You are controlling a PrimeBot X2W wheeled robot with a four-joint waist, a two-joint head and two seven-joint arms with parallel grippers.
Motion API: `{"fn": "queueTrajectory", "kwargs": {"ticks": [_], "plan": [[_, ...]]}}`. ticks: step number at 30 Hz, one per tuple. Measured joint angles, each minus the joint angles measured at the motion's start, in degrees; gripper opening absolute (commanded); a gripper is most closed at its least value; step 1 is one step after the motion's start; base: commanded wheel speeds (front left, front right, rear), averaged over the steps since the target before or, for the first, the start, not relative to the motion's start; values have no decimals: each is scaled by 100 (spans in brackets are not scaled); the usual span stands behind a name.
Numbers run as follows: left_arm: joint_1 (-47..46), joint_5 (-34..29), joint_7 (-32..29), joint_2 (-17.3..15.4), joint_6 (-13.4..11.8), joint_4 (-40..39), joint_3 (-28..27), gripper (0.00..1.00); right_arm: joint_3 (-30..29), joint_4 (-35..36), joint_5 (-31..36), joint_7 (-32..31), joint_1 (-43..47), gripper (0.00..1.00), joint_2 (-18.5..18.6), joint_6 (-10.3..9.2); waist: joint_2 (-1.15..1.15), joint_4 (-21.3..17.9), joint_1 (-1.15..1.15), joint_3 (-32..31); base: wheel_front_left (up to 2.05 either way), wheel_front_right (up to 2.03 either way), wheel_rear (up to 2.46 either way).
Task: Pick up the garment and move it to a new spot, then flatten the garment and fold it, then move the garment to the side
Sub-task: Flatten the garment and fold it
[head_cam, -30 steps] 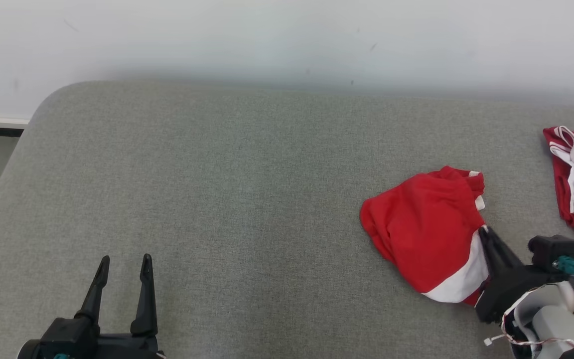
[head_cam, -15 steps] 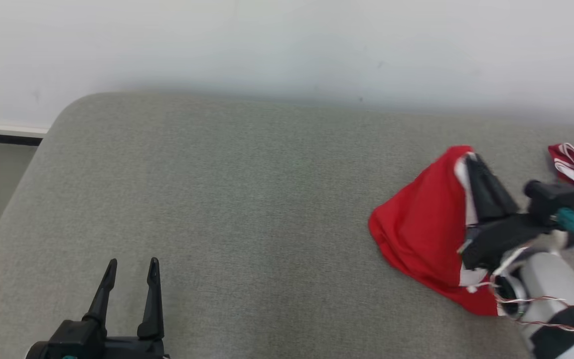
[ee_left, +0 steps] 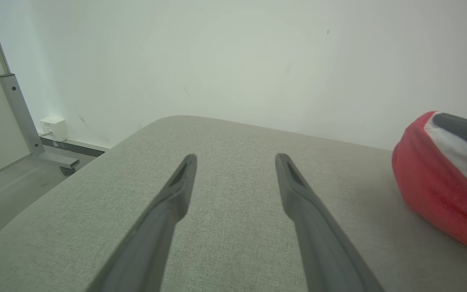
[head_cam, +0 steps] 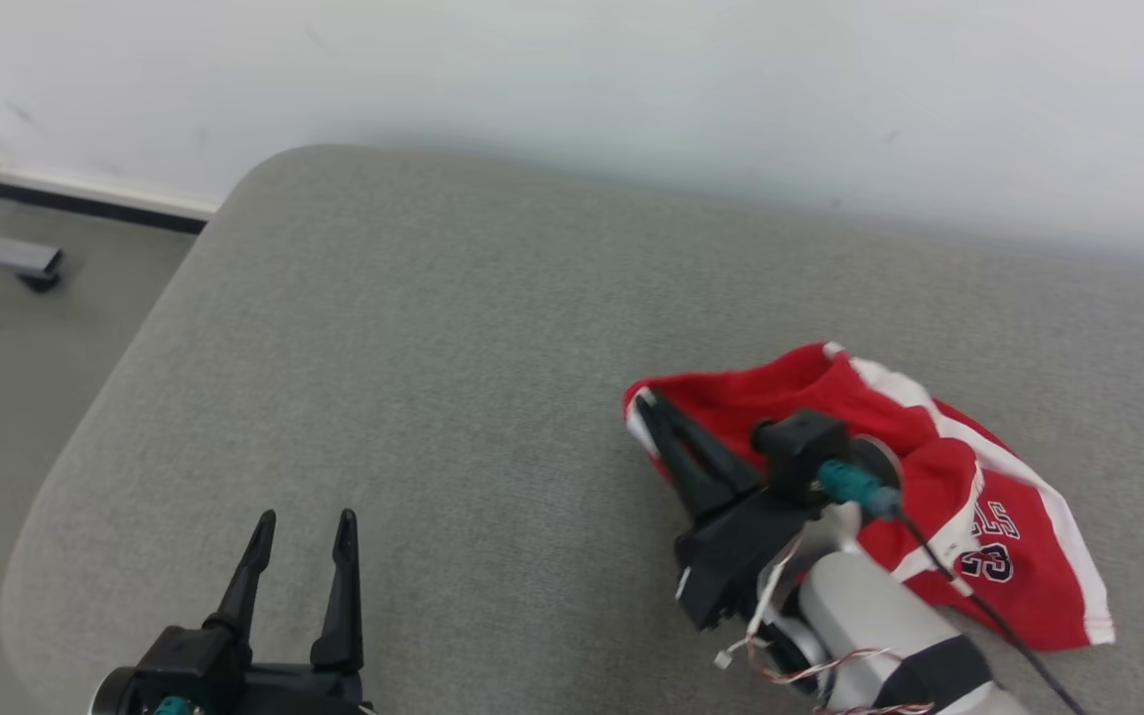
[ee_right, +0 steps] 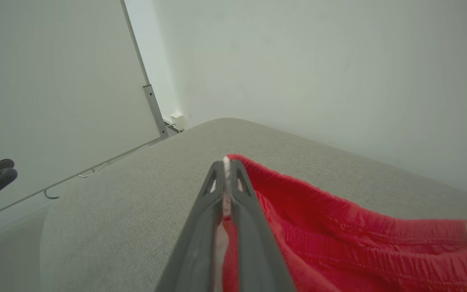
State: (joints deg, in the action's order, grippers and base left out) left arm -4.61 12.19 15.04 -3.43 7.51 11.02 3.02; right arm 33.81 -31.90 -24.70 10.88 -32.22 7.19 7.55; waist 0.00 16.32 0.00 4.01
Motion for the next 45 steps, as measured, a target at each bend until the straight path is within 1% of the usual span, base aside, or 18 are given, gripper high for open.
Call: {"fn": "queueTrajectory", "kwargs": {"ticks": [3, 9, 10, 11, 12, 16, 19, 21, 25, 28, 33, 37, 45], "plan": [[-38, 22, 0, 12, 0, 33, 92, 100, 261, -302, -62, -11, -4, 0, -175, 0, 0, 178, 0, 51, 0, 0, 0], [-164, 93, 1, 29, 0, 98, 225, 100, 797, -1016, -324, 54, -15, 0, -364, 0, 0, 463, 0, 204, 0, 0, 0], [-180, 104, 0, 32, 0, 114, 240, 100, 884, -1136, -378, 65, -27, 14, -380, 0, 0, 495, 0, 235, 0, 0, 0], [-191, 105, 1, 33, 0, 126, 249, 100, 966, -1244, -415, 80, -46, 46, -389, 0, 0, 523, 0, 263, 0, 0, 0], [-205, 113, 0, 35, 0, 143, 256, 100, 1028, -1328, -434, 131, -75, 100, -393, 0, 0, 546, 0, 288, 0, 0, 0], [-239, 129, 1, 41, 0, 169, 219, 100, 1110, -1464, -565, 297, -287, 100, -419, 0, 0, 546, -1, 332, 0, 0, 0], [-237, 101, 0, 44, 0, 177, 159, 100, 981, -1440, -619, 385, -446, 100, -414, 0, 0, 459, -1, 312, 0, 0, 0], [-223, 71, 0, 46, 0, 169, 113, 100, 822, -1344, -615, 400, -510, 100, -353, 0, 0, 371, 0, 279, 0, 0, 0], [-120, 11, 1, 44, 0, 143, 18, 100, 109, -723, -400, 408, -488, 100, -19, 0, 0, 147, 0, 193, 0, 0, 0], [-88, -10, 1, 18, 0, 101, -53, 100, -441, -245, -144, 410, -211, 100, 218, 0, 0, -43, 0, 141, 0, 0, 0], [-9, -56, 1, -32, 0, 38, -165, 100, -1235, 439, 255, 410, 374, 100, 420, 0, 0, -389, 0, 86, 0, 0, 0], [10, -75, 0, -83, 0, 13, -255, 100, -1668, 909, 445, 411, 917, 100, 467, 0, 0, -674, 0, 53, 0, 0, 0], [124, -162, 1, -136, -2, -43, -338, 100, -2296, 1652, 658, 410, 2005, 100, 445, 0, 0, -1174, 0, -32, 0, 0, 0]]}}
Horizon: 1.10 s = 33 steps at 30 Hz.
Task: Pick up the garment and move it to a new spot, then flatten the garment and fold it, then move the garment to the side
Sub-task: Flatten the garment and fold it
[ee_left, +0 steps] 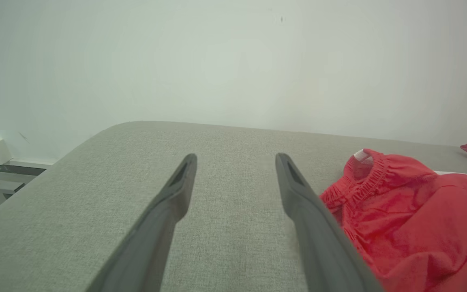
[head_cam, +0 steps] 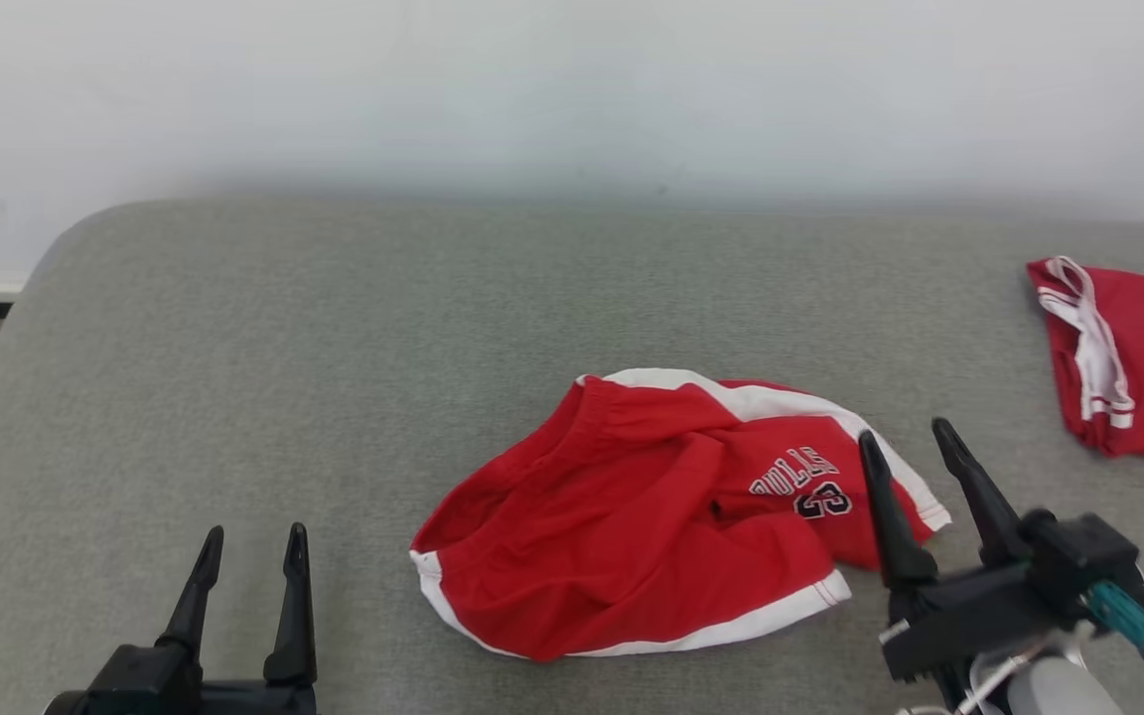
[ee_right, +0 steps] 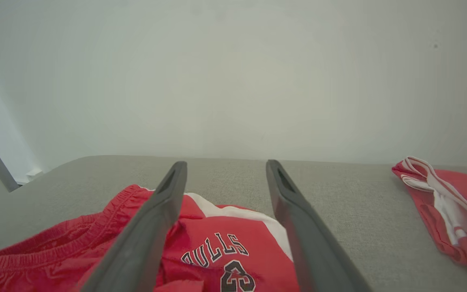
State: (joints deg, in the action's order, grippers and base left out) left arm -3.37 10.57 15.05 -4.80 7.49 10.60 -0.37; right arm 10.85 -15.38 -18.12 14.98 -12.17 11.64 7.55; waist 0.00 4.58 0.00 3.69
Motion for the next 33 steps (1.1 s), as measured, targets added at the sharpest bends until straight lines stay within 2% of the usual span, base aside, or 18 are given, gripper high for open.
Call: {"fn": "queueTrajectory", "kwargs": {"ticks": [9, 16, 33], "plan": [[252, -16, 0, -32, -1, -51, -71, 100, -454, 531, 85, 0, 1006, 100, -135, 0, 0, -261, 1, -226, 0, 0, 0], [483, -42, 0, -60, -38, -87, -116, 100, -441, 721, 125, -9, 1522, 100, -268, 0, 0, -325, 1, -402, 0, 0, 0], [626, -33, 0, -111, -44, -87, -189, 100, -367, 799, 142, -86, 1752, 100, -356, 0, 0, -281, 1, -384, 0, 0, 0]]}}
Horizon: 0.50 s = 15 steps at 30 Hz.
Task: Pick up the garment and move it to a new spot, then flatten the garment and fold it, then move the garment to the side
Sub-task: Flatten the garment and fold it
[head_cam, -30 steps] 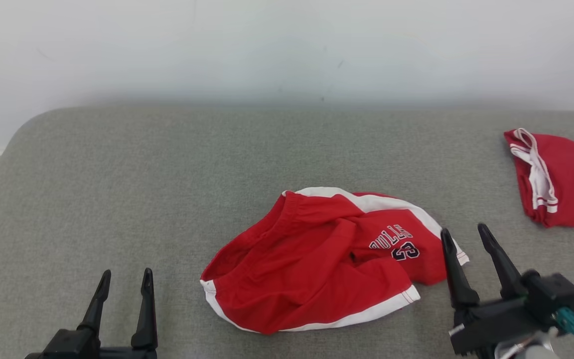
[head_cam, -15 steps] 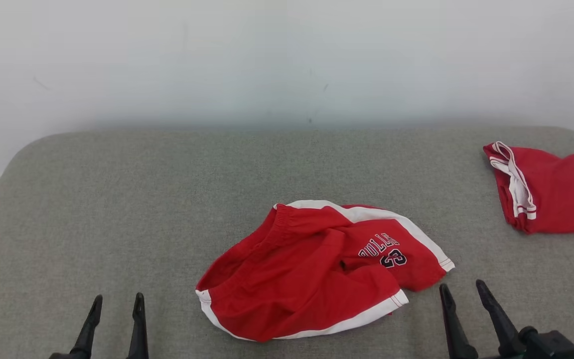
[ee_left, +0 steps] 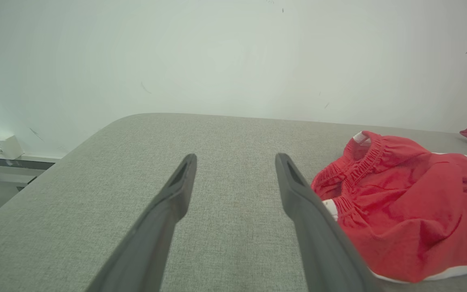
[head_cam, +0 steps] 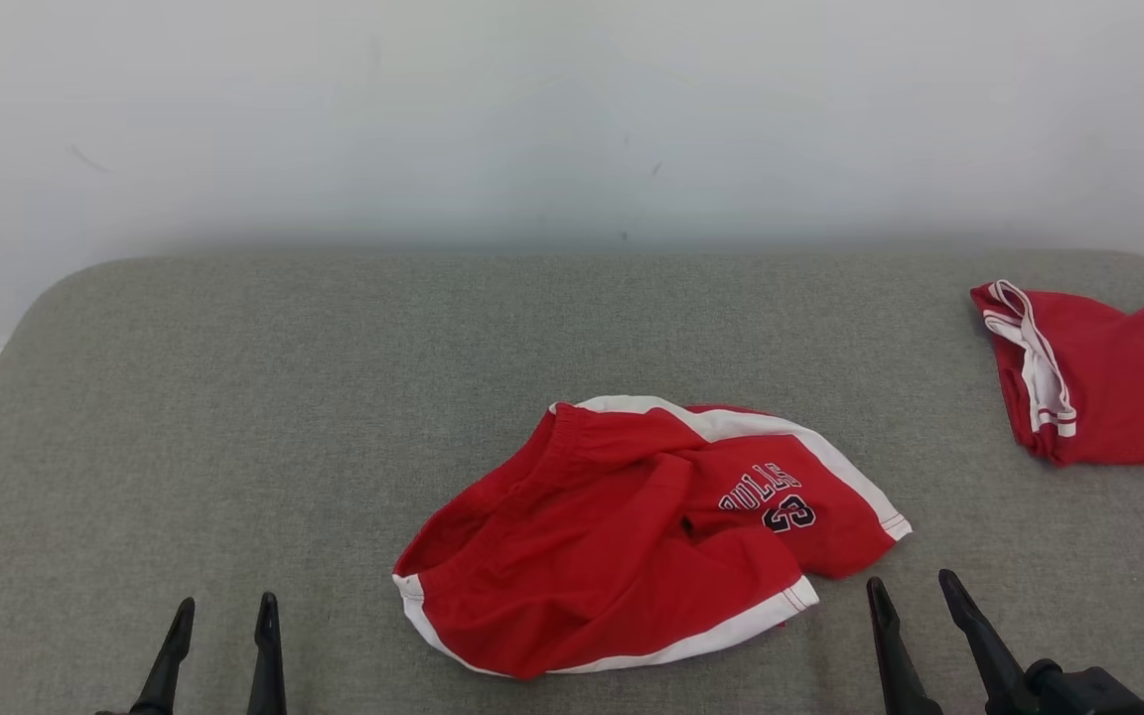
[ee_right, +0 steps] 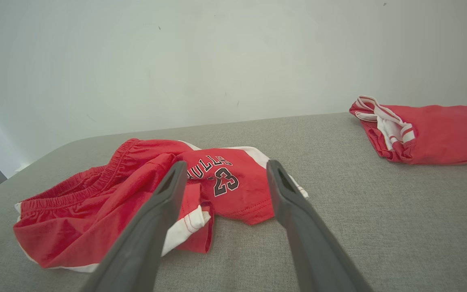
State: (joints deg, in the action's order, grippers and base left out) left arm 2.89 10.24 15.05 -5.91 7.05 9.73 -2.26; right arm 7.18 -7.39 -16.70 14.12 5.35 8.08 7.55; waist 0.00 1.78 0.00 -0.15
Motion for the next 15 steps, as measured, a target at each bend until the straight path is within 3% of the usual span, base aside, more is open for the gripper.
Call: {"fn": "queueTrajectory", "kwargs": {"ticks": [15], "plan": [[-185, -11, -1, -97, 3, 104, 257, 100, 83, -81, -2, -59, -14, 100, 18, 0, 0, -37, 0, -8, 0, 0, 0]]}}
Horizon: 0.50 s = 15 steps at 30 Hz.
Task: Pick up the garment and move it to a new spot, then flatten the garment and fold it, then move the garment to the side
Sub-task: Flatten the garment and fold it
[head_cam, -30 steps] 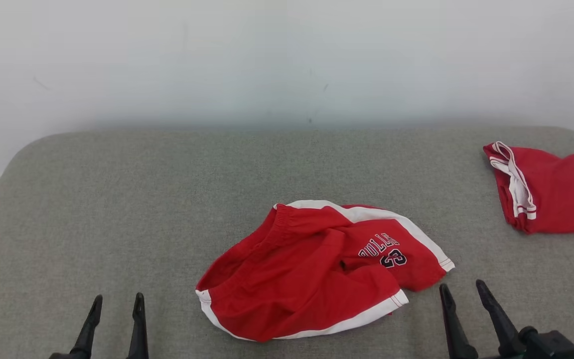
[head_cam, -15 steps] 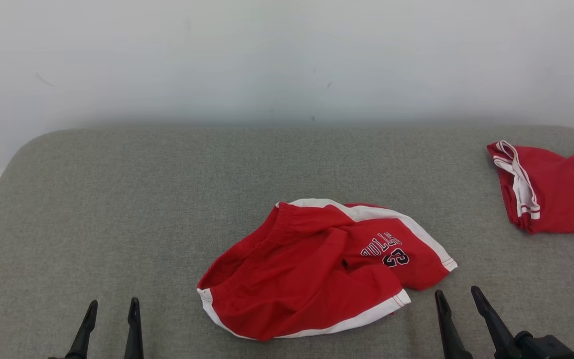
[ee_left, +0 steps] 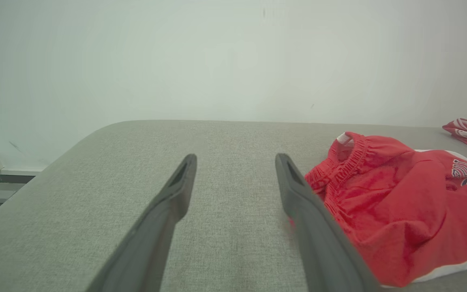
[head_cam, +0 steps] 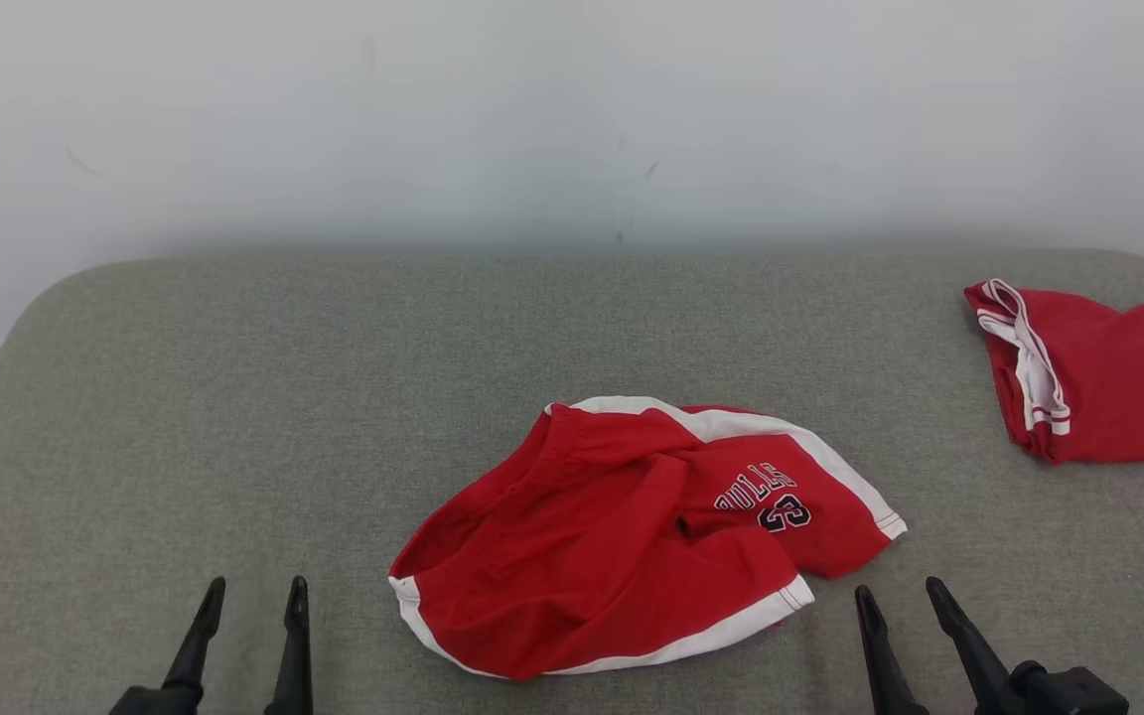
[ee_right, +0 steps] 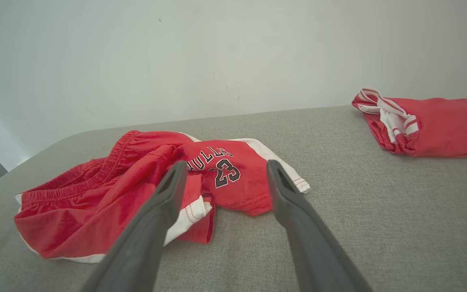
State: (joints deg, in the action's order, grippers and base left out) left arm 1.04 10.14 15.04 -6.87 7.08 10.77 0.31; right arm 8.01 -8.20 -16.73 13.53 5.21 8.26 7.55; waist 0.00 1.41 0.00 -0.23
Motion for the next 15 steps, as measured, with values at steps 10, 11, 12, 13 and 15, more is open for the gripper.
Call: {"fn": "queueTrajectory", "kwargs": {"ticks": [10, 11, 12, 13, 15], "plan": [[-410, 55, -59, -88, 33, 426, 670, 100, 309, -415, -43, -48, -289, 100, 21, 0, 0, -81, 0, 88, 0, 0, 0], [-458, 59, -79, -101, 33, 516, 730, 100, 352, -490, -51, -52, -341, 100, 24, 0, 0, -95, 0, 107, 0, 0, 0], [-497, 65, -79, -115, 33, 594, 799, 100, 386, -564, -64, -59, -392, 100, 23, 0, 0, -108, 0, 128, 0, 0, 0], [-537, 100, -78, -118, 33, 671, 854, 100, 422, -633, -78, -58, -441, 100, 23, 0, 0, -120, 0, 152, 0, 0, 0], [-625, 135, -75, -131, 34, 854, 983, 100, 489, -783, -91, -54, -547, 100, 15, 0, 0, -140, 0, 197, 0, 0, 0]]}}
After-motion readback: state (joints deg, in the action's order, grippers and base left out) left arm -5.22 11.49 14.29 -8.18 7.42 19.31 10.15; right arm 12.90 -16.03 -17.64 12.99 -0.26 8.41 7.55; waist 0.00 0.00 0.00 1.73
